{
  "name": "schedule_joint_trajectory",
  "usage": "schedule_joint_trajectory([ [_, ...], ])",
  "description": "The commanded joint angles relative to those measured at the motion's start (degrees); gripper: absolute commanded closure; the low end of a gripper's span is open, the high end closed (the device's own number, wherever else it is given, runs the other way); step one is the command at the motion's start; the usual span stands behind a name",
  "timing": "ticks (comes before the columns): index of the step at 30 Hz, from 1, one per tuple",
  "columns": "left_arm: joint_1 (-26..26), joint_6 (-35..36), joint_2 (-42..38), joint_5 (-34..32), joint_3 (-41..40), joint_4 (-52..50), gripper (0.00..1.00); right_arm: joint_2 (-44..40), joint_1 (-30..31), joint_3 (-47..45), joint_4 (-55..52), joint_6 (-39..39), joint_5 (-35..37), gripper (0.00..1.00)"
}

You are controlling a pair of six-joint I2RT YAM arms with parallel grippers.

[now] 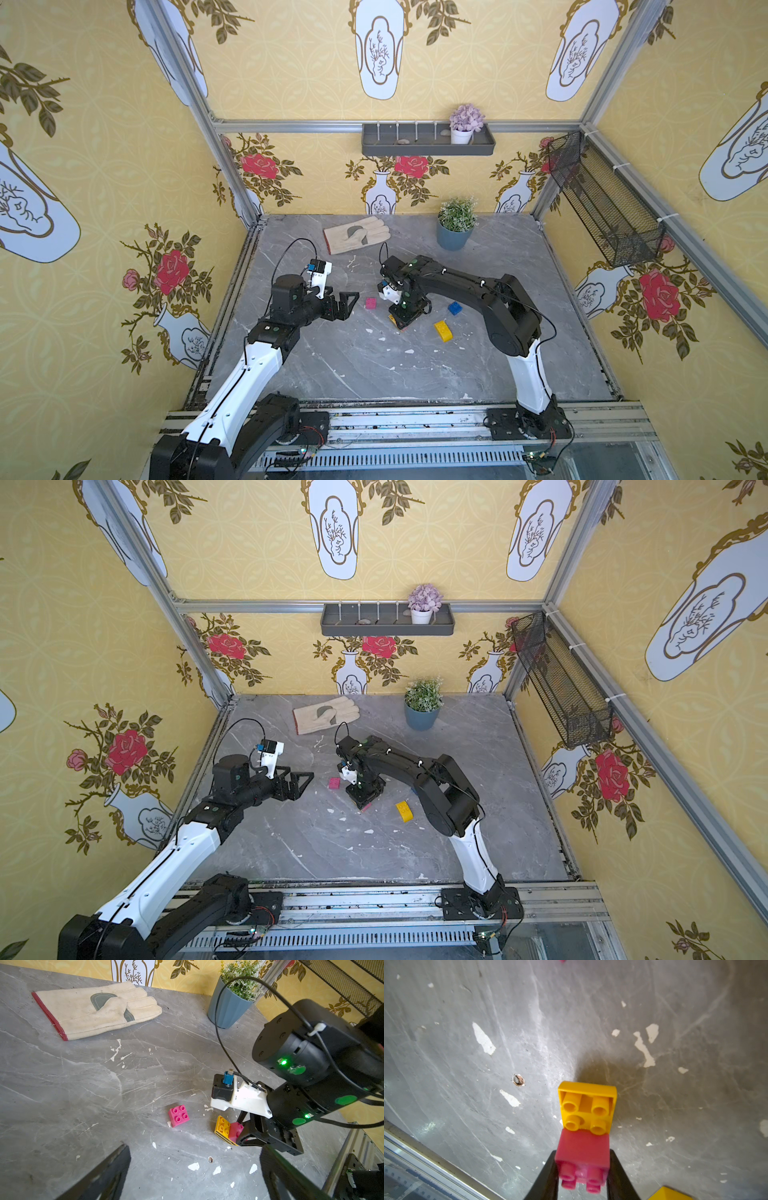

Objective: Assemble the letter s with lego
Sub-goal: Place the lego brick at the center of the board.

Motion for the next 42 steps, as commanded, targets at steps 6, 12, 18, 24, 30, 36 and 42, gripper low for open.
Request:
schedule_joint_trajectory([
  [6,0.1,0.7,0.2,0.3,0.0,0.4,0.01,0.5,-0.2,-2.1,6.7,1.3,5.4,0.80],
  [12,0.1,0.7,0.2,0.4,0.0,0.3,0.00,0.9,-0.3,-2.7,7.4,1.4,5.4,0.80],
  [18,0.1,0.7,0.3,0.4,0.0,0.3,0.00,1.0,-0.5,-1.5,5.4,0.9,6.2,0.80],
  [24,0.1,0.7,0.6,0.6,0.0,0.5,0.01,0.2,-0.5,2.4,-0.8,0.8,6.4,0.80],
  [30,0.1,0.8,0.9,0.7,0.0,0.8,0.01,-1.3,-0.4,2.0,-5.7,1.7,5.4,0.79],
  [36,0.1,0.7,1.1,1.0,-0.2,1.1,0.01,-3.6,-0.4,-0.4,-9.9,2.9,1.5,0.79],
  [42,0.1,0.5,1.4,1.2,-0.2,1.5,0.01,-4.6,-0.8,-3.7,-8.7,3.3,-0.5,0.79],
])
